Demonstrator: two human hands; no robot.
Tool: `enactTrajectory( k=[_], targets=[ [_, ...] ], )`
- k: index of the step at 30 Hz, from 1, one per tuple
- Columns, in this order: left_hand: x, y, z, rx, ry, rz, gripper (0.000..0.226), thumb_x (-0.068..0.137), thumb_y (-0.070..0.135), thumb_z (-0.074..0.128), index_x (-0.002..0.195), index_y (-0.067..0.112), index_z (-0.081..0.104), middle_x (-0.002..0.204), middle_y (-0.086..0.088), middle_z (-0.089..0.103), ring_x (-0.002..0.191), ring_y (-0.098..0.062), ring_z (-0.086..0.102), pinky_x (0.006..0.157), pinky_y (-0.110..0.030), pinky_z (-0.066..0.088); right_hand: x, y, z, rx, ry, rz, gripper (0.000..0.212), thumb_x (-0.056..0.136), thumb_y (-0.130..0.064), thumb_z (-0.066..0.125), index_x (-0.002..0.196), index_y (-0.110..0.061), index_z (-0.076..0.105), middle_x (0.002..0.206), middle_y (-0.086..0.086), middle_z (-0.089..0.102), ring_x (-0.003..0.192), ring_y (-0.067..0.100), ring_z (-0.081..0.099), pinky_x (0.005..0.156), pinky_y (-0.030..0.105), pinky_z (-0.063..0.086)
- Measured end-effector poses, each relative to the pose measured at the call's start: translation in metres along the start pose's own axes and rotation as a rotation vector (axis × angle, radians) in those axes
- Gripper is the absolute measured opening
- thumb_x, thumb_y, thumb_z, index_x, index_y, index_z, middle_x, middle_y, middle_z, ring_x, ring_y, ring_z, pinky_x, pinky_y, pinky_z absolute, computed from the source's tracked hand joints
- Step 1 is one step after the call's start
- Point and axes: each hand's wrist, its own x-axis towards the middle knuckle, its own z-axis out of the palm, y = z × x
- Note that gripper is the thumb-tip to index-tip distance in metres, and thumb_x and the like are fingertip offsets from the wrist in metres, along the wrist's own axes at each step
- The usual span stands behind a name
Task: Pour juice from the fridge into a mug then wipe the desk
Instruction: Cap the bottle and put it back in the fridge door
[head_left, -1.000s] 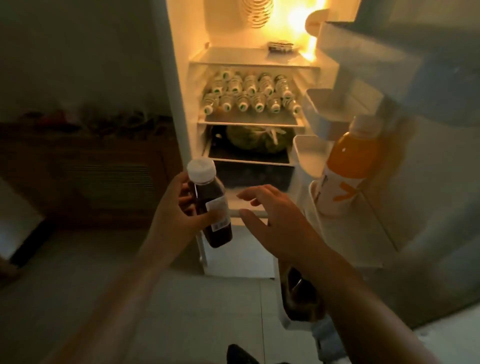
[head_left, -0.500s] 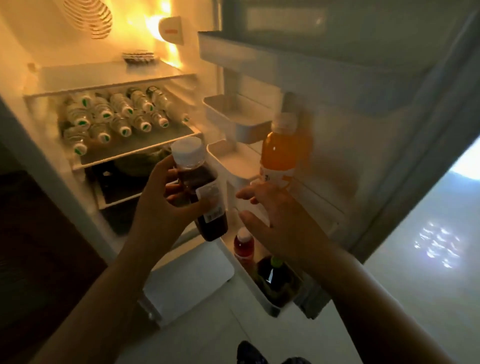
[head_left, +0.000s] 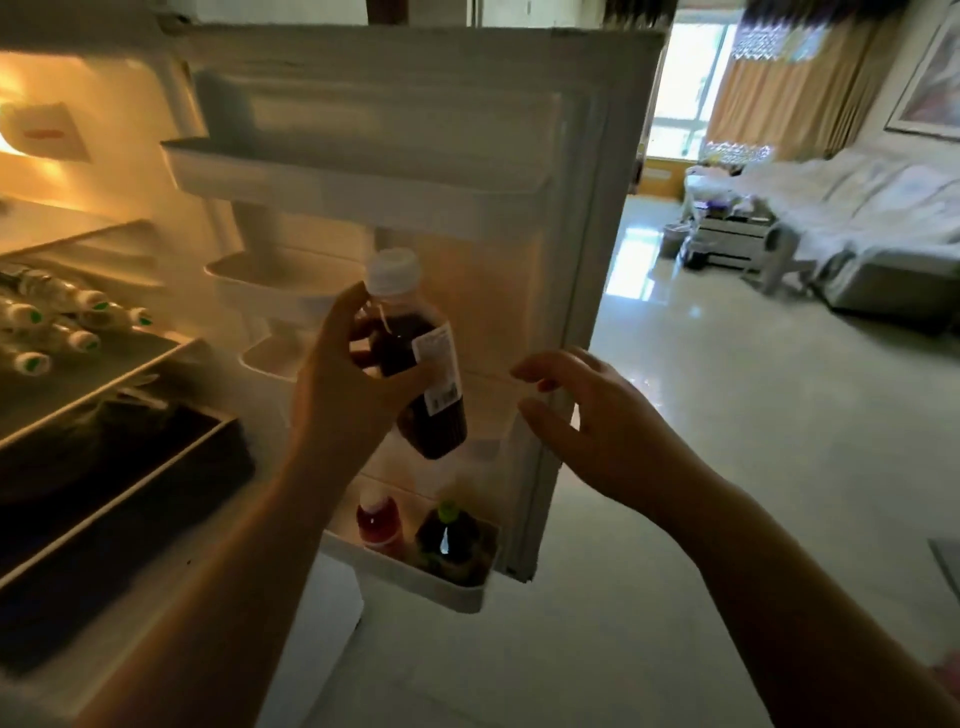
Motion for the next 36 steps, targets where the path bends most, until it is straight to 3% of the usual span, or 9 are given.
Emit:
enactTrajectory(
  k=[3,7,12,18,20,26,36],
  targets=[
    [0.009,0.000,0.026,-0.004,0.012,0.059,0.062,0.070,0.024,0.081,0.122,0.029,0.047,0.102,0.020,0.059,0.096,-0.010,0.064,0.081,-0.042,0.056,-0.006,0.006,-0.011,-0.048,0.042,-0.005,0.026,0.091,-0.031,0.052,0.115,-0.024,0.058,0.111,-0.005,0.059,0.096,0.006,0.054,0.077,0.016,0.044],
    [0.012,-0.012,0.055,0.043,0.094,0.062,0.065,0.068,0.029,0.082,0.122,0.032,0.044,0.117,0.003,0.059,0.101,-0.016,0.063,0.080,-0.038,0.056,-0.012,0.014,-0.020,-0.074,0.049,-0.040,0.026,0.091,-0.032,0.051,0.115,-0.023,0.058,0.109,-0.006,0.060,0.098,0.008,0.055,0.082,0.027,0.050],
    [0.015,-0.020,0.072,0.181,0.215,0.064,0.067,0.063,0.045,0.078,0.118,0.041,0.041,0.121,0.007,0.053,0.107,-0.025,0.057,0.085,-0.053,0.051,-0.014,0.024,-0.026,-0.100,0.038,-0.077,0.025,0.091,-0.037,0.050,0.112,-0.027,0.057,0.104,-0.014,0.054,0.096,0.004,0.052,0.079,0.020,0.045],
    [0.014,-0.015,0.093,0.294,0.298,0.032,0.057,0.071,0.042,0.076,0.118,0.033,0.046,0.122,0.006,0.055,0.117,-0.024,0.049,0.103,-0.051,0.033,-0.014,0.032,-0.029,-0.100,-0.006,-0.105,0.024,0.091,-0.034,0.052,0.113,-0.026,0.057,0.104,-0.013,0.054,0.096,0.002,0.050,0.075,0.007,0.035],
    [0.014,-0.020,0.100,0.283,0.289,0.001,0.058,0.072,0.038,0.076,0.121,0.031,0.046,0.122,0.004,0.057,0.119,-0.024,0.048,0.105,-0.045,0.029,-0.014,0.034,-0.029,-0.097,-0.025,-0.110,0.025,0.091,-0.034,0.051,0.114,-0.026,0.057,0.102,-0.014,0.052,0.096,0.003,0.050,0.074,0.007,0.035],
    [0.009,-0.033,0.116,0.338,0.301,-0.028,0.063,0.075,0.037,0.075,0.128,0.026,0.044,0.124,-0.001,0.056,0.120,-0.025,0.048,0.107,-0.045,0.025,-0.015,0.045,-0.029,-0.090,-0.037,-0.125,0.024,0.091,-0.036,0.051,0.114,-0.030,0.055,0.103,-0.018,0.050,0.096,0.002,0.050,0.078,0.016,0.042],
    [0.010,-0.047,0.119,0.495,0.266,-0.024,0.083,0.077,0.044,0.071,0.143,0.026,0.025,0.139,-0.006,0.046,0.131,-0.030,0.039,0.111,-0.056,0.017,-0.012,0.062,-0.026,-0.084,-0.063,-0.108,0.026,0.090,-0.036,0.051,0.115,-0.029,0.054,0.103,-0.018,0.048,0.095,0.003,0.050,0.073,0.010,0.038]
  ],
)
